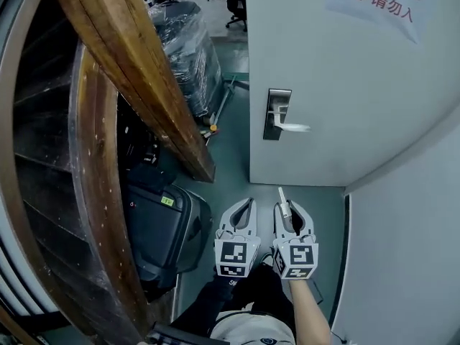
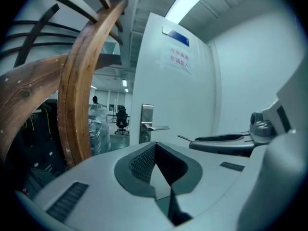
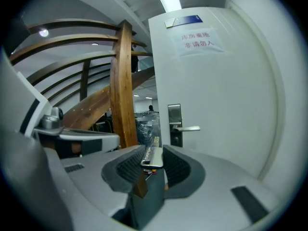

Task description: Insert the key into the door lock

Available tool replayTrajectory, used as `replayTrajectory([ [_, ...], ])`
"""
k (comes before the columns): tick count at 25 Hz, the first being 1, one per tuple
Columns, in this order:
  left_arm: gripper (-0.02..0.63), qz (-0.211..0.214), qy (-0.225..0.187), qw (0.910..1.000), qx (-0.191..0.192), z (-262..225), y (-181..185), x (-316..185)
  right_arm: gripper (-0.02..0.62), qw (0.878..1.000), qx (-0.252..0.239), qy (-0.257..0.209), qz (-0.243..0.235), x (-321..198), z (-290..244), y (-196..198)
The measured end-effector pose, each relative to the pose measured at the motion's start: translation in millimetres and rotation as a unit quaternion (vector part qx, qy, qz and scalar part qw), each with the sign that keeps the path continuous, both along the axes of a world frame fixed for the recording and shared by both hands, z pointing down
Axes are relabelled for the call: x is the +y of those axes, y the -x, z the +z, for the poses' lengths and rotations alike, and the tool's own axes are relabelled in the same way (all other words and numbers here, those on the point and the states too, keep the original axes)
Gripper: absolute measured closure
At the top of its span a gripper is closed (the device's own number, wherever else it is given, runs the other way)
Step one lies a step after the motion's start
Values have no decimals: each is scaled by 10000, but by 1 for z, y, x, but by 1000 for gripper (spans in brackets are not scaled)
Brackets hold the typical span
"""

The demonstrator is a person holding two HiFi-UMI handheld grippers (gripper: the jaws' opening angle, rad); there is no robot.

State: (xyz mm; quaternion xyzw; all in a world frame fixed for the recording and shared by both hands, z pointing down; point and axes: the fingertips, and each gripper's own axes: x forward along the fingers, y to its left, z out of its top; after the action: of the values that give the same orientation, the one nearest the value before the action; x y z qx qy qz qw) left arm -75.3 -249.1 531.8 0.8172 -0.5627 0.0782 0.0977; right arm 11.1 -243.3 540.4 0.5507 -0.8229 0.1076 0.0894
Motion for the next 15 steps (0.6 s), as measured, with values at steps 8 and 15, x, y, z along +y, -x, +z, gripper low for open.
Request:
replayTrajectory([
  [8,603,-354,161,9992,100,70,11,-35,477,9998,174,-31,-34,-102,58,-2],
  [15,603,-307,219,9992,120,124,2,-58,477,9993,319,-215,13,-163,92,0],
])
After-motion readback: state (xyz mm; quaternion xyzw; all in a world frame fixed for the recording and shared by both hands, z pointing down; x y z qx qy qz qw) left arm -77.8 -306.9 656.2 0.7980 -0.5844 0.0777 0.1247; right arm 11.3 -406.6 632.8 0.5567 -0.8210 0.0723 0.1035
